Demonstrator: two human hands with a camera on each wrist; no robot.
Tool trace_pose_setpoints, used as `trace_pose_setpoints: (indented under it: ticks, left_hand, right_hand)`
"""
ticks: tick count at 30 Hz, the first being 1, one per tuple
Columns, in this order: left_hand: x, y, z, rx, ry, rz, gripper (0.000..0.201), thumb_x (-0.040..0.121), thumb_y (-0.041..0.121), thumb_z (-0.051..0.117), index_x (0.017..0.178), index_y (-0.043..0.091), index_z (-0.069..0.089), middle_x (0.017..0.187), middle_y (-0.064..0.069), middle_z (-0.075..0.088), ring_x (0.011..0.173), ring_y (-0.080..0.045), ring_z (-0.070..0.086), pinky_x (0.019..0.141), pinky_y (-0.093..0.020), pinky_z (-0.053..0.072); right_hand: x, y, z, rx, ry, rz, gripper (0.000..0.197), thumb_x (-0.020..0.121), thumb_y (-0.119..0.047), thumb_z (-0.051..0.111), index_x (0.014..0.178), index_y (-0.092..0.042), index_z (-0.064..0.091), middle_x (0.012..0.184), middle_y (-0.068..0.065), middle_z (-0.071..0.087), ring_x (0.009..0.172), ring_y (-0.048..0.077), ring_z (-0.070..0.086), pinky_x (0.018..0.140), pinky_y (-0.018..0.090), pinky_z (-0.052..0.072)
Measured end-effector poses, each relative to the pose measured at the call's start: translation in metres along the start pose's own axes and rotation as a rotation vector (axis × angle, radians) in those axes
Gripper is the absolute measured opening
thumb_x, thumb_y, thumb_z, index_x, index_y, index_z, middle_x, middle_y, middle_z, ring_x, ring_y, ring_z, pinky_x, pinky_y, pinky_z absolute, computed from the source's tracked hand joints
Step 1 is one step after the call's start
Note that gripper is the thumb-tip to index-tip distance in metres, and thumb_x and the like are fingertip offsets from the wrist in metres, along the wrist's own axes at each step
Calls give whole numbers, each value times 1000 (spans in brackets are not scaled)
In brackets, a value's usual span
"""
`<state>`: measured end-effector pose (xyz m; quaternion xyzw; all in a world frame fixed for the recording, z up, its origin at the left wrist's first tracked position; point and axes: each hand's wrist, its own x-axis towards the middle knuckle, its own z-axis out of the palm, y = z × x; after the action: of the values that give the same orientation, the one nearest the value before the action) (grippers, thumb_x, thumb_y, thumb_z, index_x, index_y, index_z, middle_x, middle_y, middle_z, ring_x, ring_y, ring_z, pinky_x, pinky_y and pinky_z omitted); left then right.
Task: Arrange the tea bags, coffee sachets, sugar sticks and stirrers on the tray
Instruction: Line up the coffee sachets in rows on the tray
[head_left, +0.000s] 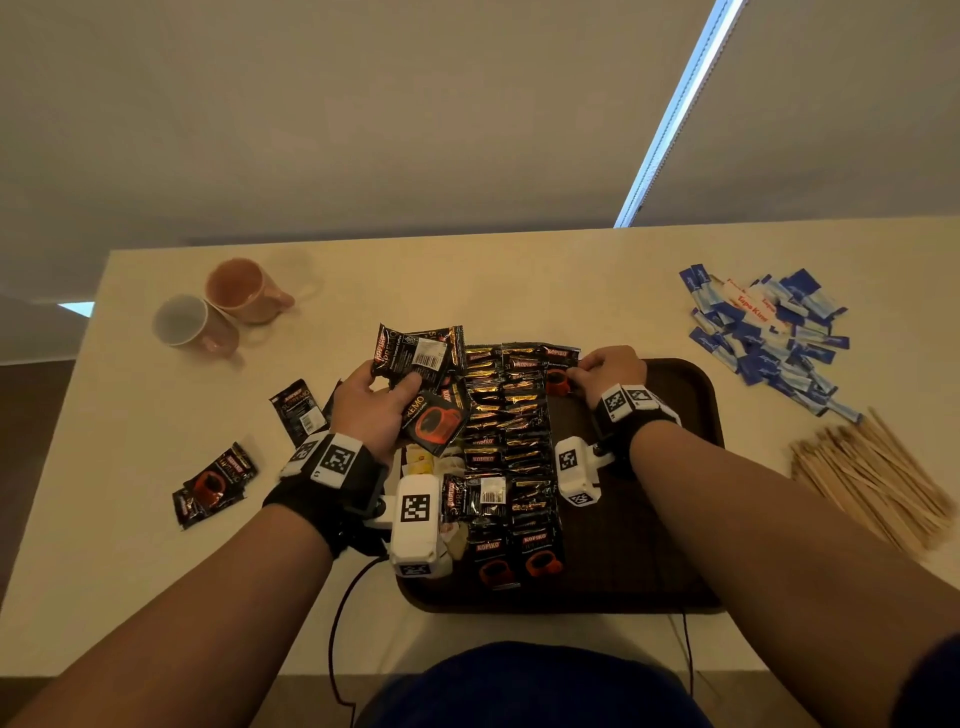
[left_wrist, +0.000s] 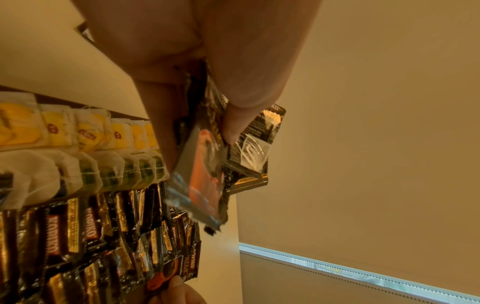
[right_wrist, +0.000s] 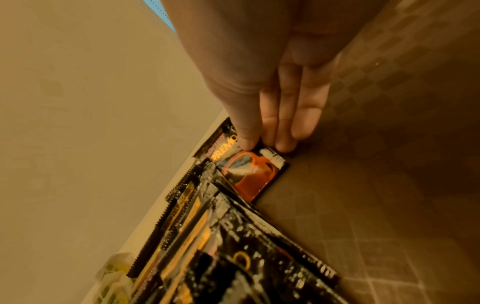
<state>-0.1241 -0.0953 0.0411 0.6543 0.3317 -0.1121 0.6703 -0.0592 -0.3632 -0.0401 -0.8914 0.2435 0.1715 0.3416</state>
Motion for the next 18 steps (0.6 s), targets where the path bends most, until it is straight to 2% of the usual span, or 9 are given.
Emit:
trace_pose_setpoints:
  ticks: [5,7,9,11,13,14,16,18]
  left_hand:
    - [0,1,0,-10,5,-1,16,93,9,68,105,20,67,93,-7,78,80,-25,76,70,-44,61]
    - [1,1,0,-15,4,-4,17,93,10,68,106,19,67,91,-7,78,80,-25,76,70,-44,61]
    - [1,0,-1,-16,1,-9,16,93,10,68,105,20,67,91,-6,78,81,-26,76,73,-46,61]
    - [1,0,-3,-25,3,-7,16,92,10,68,105,20,68,91,-6,78,82,-27,76,74,-47,61]
    - [0,1,-5,-39,8,0,17,92,9,69,106,19,68,91,-6,77,82,-27,76,73,-48,61]
    - [-1,1,-6,-45,10,6,17,92,9,69,106,19,67,92,-6,77,82,-27,76,73,-47,61]
    - [-2,1,-9,-50,12,15,17,92,10,69,105,20,68,94,-7,77,82,-27,76,72,-46,61]
    - [-3,0,-13,-51,19,27,16,91,10,69,104,20,68,95,-8,77,83,-28,76,73,-46,61]
  right_hand:
    - [-6,2,-5,-56,30,-30,21,89,-28,72,91,-8,77,92,9,74,88,20,65,77,24,46]
    - [-15,-3,-12,-118,71,-118,21,92,-31,66,91,-11,73,91,7,72,90,21,65,76,25,44]
    - [-34,-14,-18,-116,59,-260,17,93,-32,65,92,-15,68,87,0,68,84,17,63,73,23,45]
    - [-63,-30,-18,-119,-99,-448,15,93,-30,66,96,-15,67,87,-4,65,79,10,59,71,19,49]
    - [-98,-41,-11,-221,-308,-646,20,91,-33,68,101,-16,67,92,-6,63,85,10,58,81,27,55]
    - [-114,-43,-6,-323,-390,-748,25,89,-37,68,105,-17,67,96,-6,62,91,11,56,86,30,54]
    - [-137,-40,9,-564,-478,-927,42,88,-47,67,117,-18,63,110,-3,61,105,15,52,94,35,48]
    - [-148,-33,25,-750,-517,-1004,62,86,-54,65,134,-16,52,127,2,56,117,22,47,101,39,43]
